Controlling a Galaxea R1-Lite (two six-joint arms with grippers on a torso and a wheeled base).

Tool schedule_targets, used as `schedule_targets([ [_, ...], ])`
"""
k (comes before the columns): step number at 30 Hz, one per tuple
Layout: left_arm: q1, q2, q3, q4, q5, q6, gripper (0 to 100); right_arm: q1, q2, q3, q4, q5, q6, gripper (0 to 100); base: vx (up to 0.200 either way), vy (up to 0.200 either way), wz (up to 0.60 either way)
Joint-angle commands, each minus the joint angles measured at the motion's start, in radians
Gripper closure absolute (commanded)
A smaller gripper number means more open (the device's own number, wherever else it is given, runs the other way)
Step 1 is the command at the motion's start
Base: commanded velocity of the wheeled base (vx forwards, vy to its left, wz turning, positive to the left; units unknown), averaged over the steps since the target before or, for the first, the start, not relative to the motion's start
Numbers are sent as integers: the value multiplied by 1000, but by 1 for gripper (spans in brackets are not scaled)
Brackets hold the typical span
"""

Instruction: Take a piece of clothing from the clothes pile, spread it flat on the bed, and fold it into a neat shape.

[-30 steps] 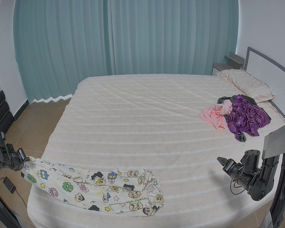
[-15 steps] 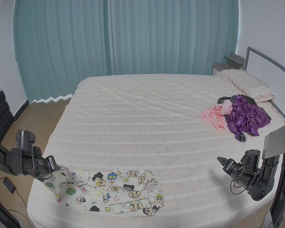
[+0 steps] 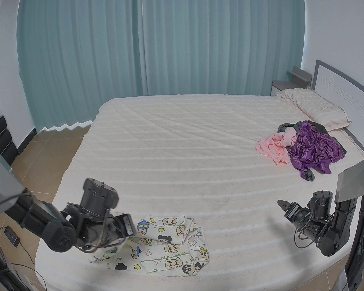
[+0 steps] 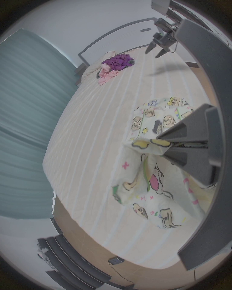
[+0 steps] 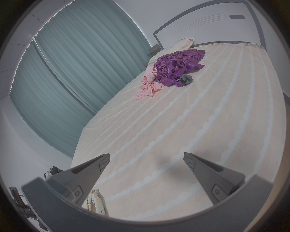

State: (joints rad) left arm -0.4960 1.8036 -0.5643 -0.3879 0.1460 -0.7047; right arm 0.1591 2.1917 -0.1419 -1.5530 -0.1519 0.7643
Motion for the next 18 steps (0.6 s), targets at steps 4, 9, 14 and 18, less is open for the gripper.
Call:
schedule_targets([
  [4,-234,215,-143,-25,70,-113,100,0,5,-1,-15,0,-2,0,0,0,0],
  [9,-268,286,-226,-25,129,-159,100,2,10,-1,-15,0,-2,0,0,0,0],
  [14,-285,342,-264,-51,141,-180,100,2,11,-1,-15,0,-2,0,0,0,0],
  [18,-297,356,-278,-86,139,-208,100,2,13,-1,-15,0,-2,0,0,0,0],
])
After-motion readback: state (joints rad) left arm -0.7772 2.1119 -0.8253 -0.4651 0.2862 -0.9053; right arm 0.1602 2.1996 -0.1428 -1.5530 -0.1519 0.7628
